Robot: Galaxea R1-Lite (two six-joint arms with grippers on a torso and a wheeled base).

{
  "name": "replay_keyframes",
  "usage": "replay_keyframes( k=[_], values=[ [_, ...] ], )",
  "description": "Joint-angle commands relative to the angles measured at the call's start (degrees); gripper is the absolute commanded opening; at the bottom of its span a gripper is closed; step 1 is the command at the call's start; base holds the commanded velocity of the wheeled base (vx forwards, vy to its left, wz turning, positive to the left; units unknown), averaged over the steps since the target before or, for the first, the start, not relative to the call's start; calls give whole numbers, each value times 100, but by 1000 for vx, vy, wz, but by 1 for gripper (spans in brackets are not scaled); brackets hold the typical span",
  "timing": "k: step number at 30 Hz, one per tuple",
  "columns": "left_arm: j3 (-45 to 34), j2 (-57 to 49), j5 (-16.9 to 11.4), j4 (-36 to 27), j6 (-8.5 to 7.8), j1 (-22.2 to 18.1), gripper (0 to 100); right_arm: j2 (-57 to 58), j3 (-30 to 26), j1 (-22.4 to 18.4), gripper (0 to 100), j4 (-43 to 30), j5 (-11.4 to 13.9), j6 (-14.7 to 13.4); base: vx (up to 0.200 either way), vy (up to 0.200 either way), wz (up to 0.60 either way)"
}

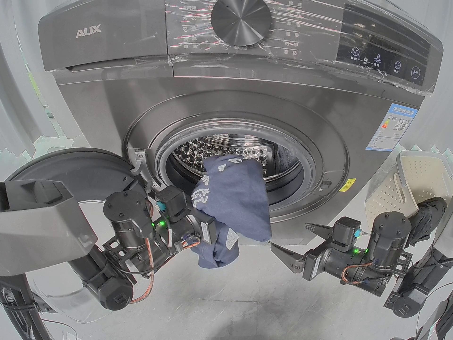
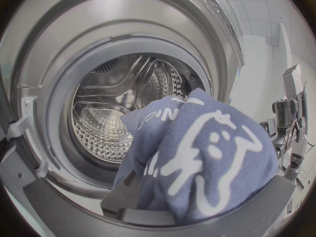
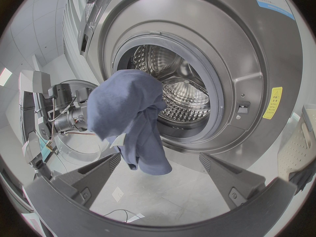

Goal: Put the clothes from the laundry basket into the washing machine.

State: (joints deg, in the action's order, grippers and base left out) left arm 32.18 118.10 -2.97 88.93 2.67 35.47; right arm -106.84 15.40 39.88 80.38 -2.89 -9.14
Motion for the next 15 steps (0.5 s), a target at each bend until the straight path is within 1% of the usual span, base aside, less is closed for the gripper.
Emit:
replay_keyframes(
  k=[1, 4, 7, 8, 9, 10, 12, 15],
  values=[
    [798, 626, -45, -7, 58, 38, 0, 49, -2, 38, 100, 4, -1, 0, 0, 0, 0],
    [1449, 934, -133, -16, 155, 12, 0, 49, -46, 126, 100, 4, -1, -17, 0, 0, 0],
    [2011, 1259, -124, -86, 269, -49, 0, 58, -72, 135, 100, 4, -1, -17, 0, 0, 0],
    [2196, 1382, -107, -113, 331, -76, 0, 58, -72, 135, 100, 4, -1, -17, 0, 0, 0],
    [2196, 1382, -107, -113, 331, -76, 0, 58, -72, 135, 100, 4, -1, -17, 0, 0, 0],
    [2389, 1496, -98, -157, 383, -120, 0, 58, -81, 135, 100, 4, -1, -9, 0, 0, 0],
    [2697, 1646, -72, -350, 419, -181, 0, 58, -81, 135, 100, 4, -1, -17, 0, 0, 0],
    [2996, 1734, -63, -728, 427, -243, 0, 49, -81, 143, 100, 4, -1, -17, 0, 0, 0]
  ],
)
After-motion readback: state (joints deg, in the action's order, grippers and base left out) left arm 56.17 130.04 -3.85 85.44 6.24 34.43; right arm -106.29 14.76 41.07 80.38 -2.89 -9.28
